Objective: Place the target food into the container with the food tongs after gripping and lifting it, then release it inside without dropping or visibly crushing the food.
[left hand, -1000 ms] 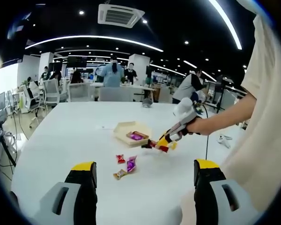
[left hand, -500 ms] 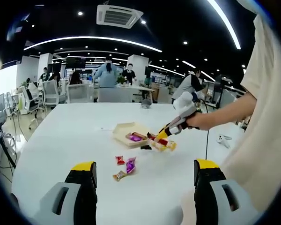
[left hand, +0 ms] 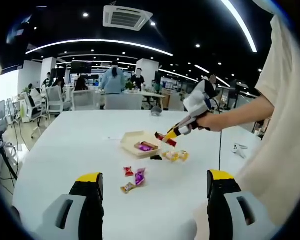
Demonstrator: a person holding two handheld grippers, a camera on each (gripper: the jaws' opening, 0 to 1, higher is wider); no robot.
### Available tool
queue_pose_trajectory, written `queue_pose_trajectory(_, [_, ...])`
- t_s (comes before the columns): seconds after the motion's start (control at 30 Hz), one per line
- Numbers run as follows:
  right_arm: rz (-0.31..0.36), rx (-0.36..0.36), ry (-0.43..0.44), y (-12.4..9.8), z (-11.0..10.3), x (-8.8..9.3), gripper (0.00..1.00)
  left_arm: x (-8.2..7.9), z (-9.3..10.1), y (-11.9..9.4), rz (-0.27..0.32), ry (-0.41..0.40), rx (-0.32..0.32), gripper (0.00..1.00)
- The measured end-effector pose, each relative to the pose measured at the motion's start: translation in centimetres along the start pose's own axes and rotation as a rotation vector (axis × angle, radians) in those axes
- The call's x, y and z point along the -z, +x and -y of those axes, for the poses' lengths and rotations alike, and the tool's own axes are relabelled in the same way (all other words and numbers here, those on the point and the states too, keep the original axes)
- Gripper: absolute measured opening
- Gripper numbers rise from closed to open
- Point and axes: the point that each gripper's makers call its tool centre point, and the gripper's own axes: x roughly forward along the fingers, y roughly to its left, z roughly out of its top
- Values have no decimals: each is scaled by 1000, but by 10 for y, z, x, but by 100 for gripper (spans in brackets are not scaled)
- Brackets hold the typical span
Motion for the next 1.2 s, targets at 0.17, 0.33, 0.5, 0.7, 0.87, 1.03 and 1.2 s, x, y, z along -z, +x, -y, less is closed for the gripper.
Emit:
queue_pose_trajectory(0.17, [14,6,0,-1,7,-9,22,-1,0,0,4,-1,-2,85])
queue_pose_trajectory(0.33, [26,12,-10,-2,12,-18,22,-1,0,0,5,0,-4,85])
queue_pose_trajectory(0.5, [48,21,-23,-6,17,-33,22,0,-1,-2,3,-3,-7,85])
queue_pose_trajectory(0.7, [63,25,-37,-5,19,-45,22,1,-2,-2,2,-5,-10,85])
queue_pose_trajectory(0.87, [72,28,-49,-3,23,-55,22,0,-3,-2,6,-8,-14,85])
queue_pose_trajectory(1.03, [85,30,-61,-3,27,-67,22,1,-3,-2,6,-9,-16,85])
queue_pose_trajectory(1.2, [97,31,-77,-2,29,-79,22,1,-4,-2,4,-10,-17,85])
